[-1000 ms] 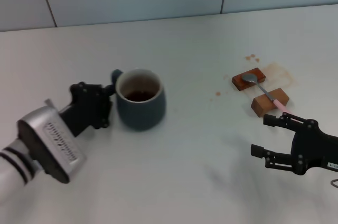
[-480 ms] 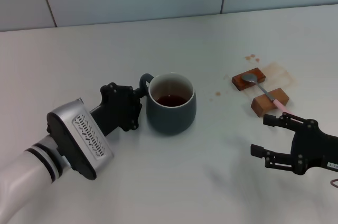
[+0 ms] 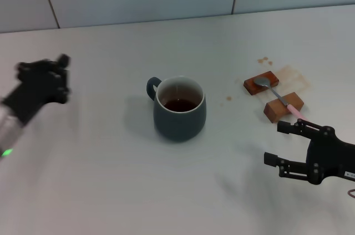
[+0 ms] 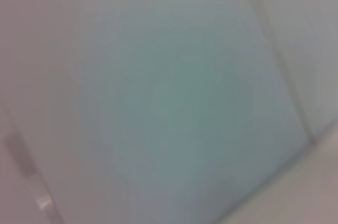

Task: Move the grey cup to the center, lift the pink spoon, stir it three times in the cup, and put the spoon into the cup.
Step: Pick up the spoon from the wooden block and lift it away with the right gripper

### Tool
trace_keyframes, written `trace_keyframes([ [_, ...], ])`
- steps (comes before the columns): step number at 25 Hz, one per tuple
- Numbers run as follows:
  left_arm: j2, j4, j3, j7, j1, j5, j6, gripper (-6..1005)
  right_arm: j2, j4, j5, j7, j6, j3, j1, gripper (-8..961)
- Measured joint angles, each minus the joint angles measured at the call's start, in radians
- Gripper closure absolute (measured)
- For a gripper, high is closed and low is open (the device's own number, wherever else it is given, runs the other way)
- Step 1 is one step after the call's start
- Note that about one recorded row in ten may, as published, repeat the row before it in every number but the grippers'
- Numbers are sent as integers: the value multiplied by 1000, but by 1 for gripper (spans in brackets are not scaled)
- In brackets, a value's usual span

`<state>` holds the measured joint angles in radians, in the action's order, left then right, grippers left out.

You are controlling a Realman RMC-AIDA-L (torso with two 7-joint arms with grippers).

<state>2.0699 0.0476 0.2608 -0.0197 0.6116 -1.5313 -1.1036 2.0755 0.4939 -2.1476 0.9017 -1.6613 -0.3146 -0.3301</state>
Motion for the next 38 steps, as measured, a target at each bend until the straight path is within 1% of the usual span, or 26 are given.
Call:
trace_keyframes([
  [1, -5, -114, 64, 199, -56, 0, -89, 976, 0, 0, 0, 0, 0, 0, 0, 125],
  [3, -8, -168, 110, 287, -87, 0, -137, 975, 0, 0, 0, 0, 0, 0, -1, 125],
  [4, -8, -168, 110, 287, -87, 0, -137, 975, -1, 0, 0, 0, 0, 0, -3, 125],
  [5, -11, -245, 195, 398, -129, 0, -198, 975, -1, 0, 0, 0, 0, 0, -4, 125],
  [6, -20, -306, 287, 474, -166, 0, -245, 974, -1, 0, 0, 0, 0, 0, -6, 125],
  [7, -24, -327, 323, 501, -180, 0, -261, 974, -1, 0, 0, -1, 0, 0, -8, 125],
  [8, -33, -347, 372, 537, -197, -1, -284, 974, -1, 0, 0, -1, 0, 0, -9, 125],
  [9, -33, -347, 372, 537, -197, -1, -284, 973, -1, 0, 1, -1, 0, 0, -9, 125],
  [11, -62, -372, 459, 625, -225, -1, -340, 972, -1, 0, 1, -1, -1, 0, -10, 125],
  [12, -76, -376, 484, 660, -232, -1, -367, 972, -2, 0, 2, -1, -2, 0, -10, 125],
  [13, -76, -376, 484, 660, -232, -1, -367, 972, -2, 0, 4, -1, -4, 0, -11, 125],
  [15, -109, -389, 545, 741, -240, -2, -424, 971, -2, 0, 9, 1, -6, 0, -11, 125],
  [16, -121, -392, 566, 779, -241, -9, -441, 970, -2, 0, 12, 2, -6, 0, -11, 125],
  [18, -121, -392, 566, 779, -241, -9, -441, 970, -2, 2, 13, 5, -6, 0, -12, 125],
  [19, -137, -400, 577, 862, -243, -30, -463, 969, -2, 2, 13, 6, -6, 0, -13, 125],
  [22, -139, -413, 571, 919, -249, -37, -467, 968, -3, 2, 14, 7, -4, 0, -14, 125],
  [25, -139, -413, 571, 919, -249, -37, -467, 892, -3, 1, 15, 8, -3, 1, -15, 126],
  [26, -135, -438, 574, 969, -251, -52, -471, 867, -3, 1, 15, 8, -3, 1, -15, 126],
  [27, -131, -452, 575, 970, -251, -66, -475, 842, -3, 1, 15, 8, -4, 1, -15, 126],
  [30, -130, -461, 575, 971, -252, -77, -476, 752, -4, 1, 15, 13, -8, 2, -14, 126],
  [32, -144, -482, 572, 988, -254, -104, -496, 673, -5, 1, 15, 18, -9, 2, -12, 126],
  [35, -151, -490, 572, 994, -256, -112, -508, 568, -6, 0, 15, 24, -11, 2, -8, 126],
  [36, -160, -501, 572, 1000, -260, -129, -528, 541, -6, 0, 15, 25, -11, 2, -7, 126],
  [38, -163, -504, 572, 998, -262, -136, -531, 487, -6, 0, 15, 25, -11, 2, -5, 126],
])
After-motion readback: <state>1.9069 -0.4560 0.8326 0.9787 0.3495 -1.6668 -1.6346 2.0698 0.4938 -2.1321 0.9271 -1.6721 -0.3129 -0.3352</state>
